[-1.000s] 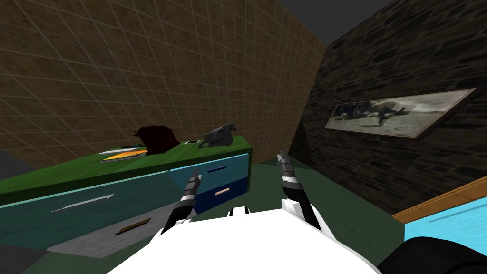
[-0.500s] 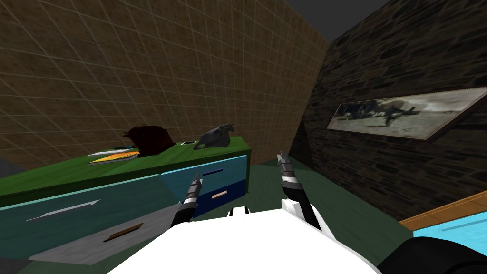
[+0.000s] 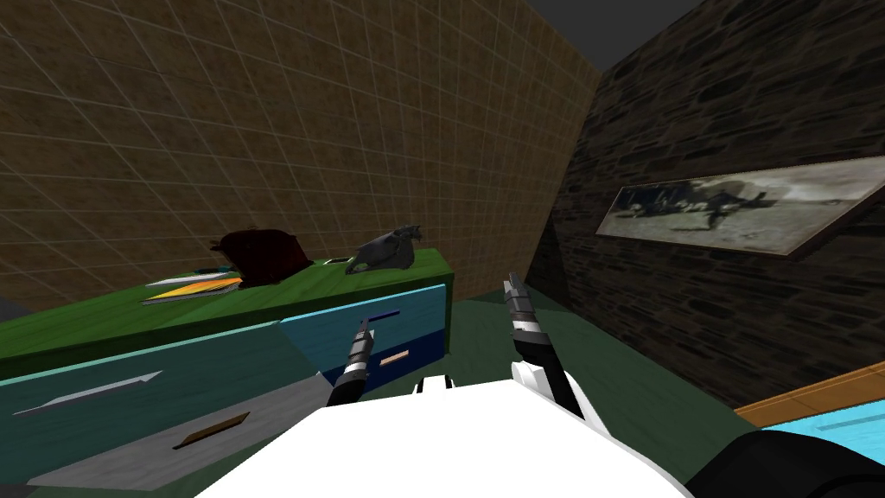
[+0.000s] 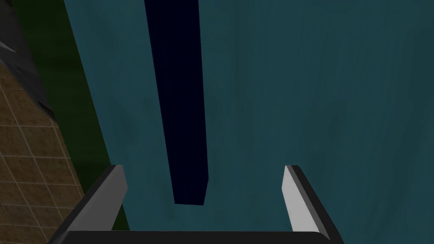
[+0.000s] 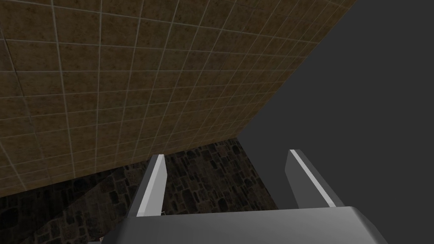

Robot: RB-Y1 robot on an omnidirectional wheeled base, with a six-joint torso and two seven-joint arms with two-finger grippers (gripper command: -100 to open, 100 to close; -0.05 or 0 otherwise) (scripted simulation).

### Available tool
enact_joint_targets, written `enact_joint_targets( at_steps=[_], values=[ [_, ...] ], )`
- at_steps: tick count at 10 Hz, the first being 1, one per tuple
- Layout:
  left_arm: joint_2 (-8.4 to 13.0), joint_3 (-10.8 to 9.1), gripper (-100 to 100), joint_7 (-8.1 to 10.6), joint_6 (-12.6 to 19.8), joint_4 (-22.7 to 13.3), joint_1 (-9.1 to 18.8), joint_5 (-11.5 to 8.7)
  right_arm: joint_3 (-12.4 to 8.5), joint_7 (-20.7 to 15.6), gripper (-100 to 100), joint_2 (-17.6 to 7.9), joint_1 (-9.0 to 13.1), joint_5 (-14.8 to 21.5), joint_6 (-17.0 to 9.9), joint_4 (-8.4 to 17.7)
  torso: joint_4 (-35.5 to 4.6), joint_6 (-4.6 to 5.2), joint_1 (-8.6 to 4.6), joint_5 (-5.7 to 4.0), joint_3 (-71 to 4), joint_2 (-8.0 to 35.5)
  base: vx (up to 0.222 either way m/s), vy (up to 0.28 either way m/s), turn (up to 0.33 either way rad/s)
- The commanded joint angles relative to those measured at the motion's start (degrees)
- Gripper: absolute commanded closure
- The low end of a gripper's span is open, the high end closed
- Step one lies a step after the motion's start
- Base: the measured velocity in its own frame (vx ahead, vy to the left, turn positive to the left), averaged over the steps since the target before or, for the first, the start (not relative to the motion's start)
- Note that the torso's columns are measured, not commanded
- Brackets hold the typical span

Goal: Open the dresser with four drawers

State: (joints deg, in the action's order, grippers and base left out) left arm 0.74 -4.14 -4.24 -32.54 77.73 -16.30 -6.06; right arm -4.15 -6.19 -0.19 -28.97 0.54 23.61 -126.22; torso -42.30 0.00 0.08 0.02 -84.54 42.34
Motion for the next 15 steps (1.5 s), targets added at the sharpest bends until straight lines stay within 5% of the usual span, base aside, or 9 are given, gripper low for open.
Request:
enact_joint_targets(
  at_steps=[1, 2, 3, 9, 10, 15],
  values=[
    [0.1, -0.29, -100, -0.08, 1.8, 1.3, 0.4, -0.1, 0.0, 0.0, 0, 0.0, 0.0, 0.0, 0.0, 0.0, 0.0, 0.0, 0.0, -0.01, 0.0, 0.0, 0.054, 0.009, -0.001],
    [0.0, -0.17, -100, 0.0, 0.7, 0.5, 0.3, -0.1, 0.0, 0.0, 0, 0.0, 0.0, 0.0, 0.0, 0.0, 0.0, 0.0, 0.01, 0.0, -0.1, -0.1, 0.035, 0.008, -0.002],
    [0.0, -0.2, 100, -0.01, 0.9, 0.6, 0.3, -0.1, 0.0, 0.0, 0, 0.0, 0.0, 0.0, 0.0, 0.0, 0.0, 0.0, -0.05, -0.01, -0.1, -0.1, 0.0, 0.0, 0.0],
    [0.1, 0.47, 100, 0.05, 1.7, 3.0, -1.2, -0.1, 0.0, 0.0, 0, 0.0, 0.0, 0.0, 0.0, 0.0, 0.0, 0.0, -0.01, 0.0, 0.0, 0.0, -0.155, -0.035, 0.01],
    [1.6, 0.47, -100, 0.05, 1.8, 3.1, -1.2, -0.1, 0.0, 0.0, 0, 0.0, 0.0, 0.0, 0.0, 0.0, 0.1, 0.01, 0.0, 0.0, -0.2, -0.3, -0.018, -0.003, -0.002],
    [6.8, 0.31, -100, 0.09, 2.5, 3.3, -0.9, -0.2, 0.0, 0.0, 0, 0.0, 0.0, 0.0, 0.0, 0.0, 0.0, 0.0, -0.09, -0.02, 0.0, 0.0, 0.026, 0.004, 0.0]
  ],
)
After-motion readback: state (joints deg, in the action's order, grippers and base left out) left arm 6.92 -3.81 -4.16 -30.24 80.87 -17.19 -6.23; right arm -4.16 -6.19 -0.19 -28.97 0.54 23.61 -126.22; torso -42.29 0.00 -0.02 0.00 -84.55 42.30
